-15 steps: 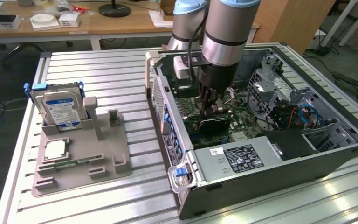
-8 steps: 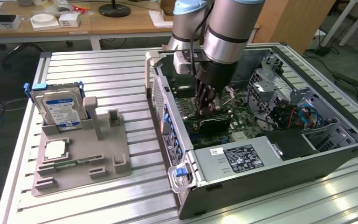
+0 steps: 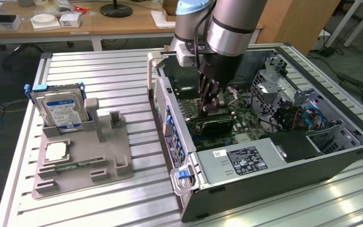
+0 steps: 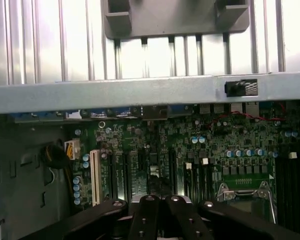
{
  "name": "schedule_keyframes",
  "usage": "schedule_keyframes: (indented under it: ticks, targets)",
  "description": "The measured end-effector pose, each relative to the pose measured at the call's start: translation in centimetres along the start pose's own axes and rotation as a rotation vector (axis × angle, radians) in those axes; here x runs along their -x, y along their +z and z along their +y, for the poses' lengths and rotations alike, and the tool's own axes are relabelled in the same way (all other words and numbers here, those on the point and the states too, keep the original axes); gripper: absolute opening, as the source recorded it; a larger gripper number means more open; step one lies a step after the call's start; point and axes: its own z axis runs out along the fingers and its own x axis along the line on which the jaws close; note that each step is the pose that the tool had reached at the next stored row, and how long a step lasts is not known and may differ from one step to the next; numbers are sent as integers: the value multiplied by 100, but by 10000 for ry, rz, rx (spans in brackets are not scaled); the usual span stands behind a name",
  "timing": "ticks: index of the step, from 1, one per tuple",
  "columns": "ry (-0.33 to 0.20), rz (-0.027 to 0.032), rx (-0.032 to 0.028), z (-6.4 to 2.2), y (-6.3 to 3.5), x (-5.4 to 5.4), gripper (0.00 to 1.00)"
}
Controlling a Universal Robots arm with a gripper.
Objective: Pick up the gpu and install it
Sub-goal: 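Press down on the gpu until it lock into place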
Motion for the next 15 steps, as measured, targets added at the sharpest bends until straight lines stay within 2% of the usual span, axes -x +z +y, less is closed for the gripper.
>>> schedule_keyframes:
  ticks: [2, 3, 4, 10, 11, 12, 13, 15]
  targets:
    - [1, 18, 14, 5, -80, 1, 10]
    - [1, 30, 83, 3, -86, 9, 10]
    - [1, 47, 197, 0, -87, 15, 10]
    - [-10, 136, 1276, -23, -88, 38, 10]
    - [-13, 148, 1418, -23, -87, 42, 10]
    - [-15, 155, 1513, -23, -81, 46, 10]
    - [-14, 160, 1571, -23, -73, 52, 10]
    - [-13, 167, 1629, -21, -55, 83, 10]
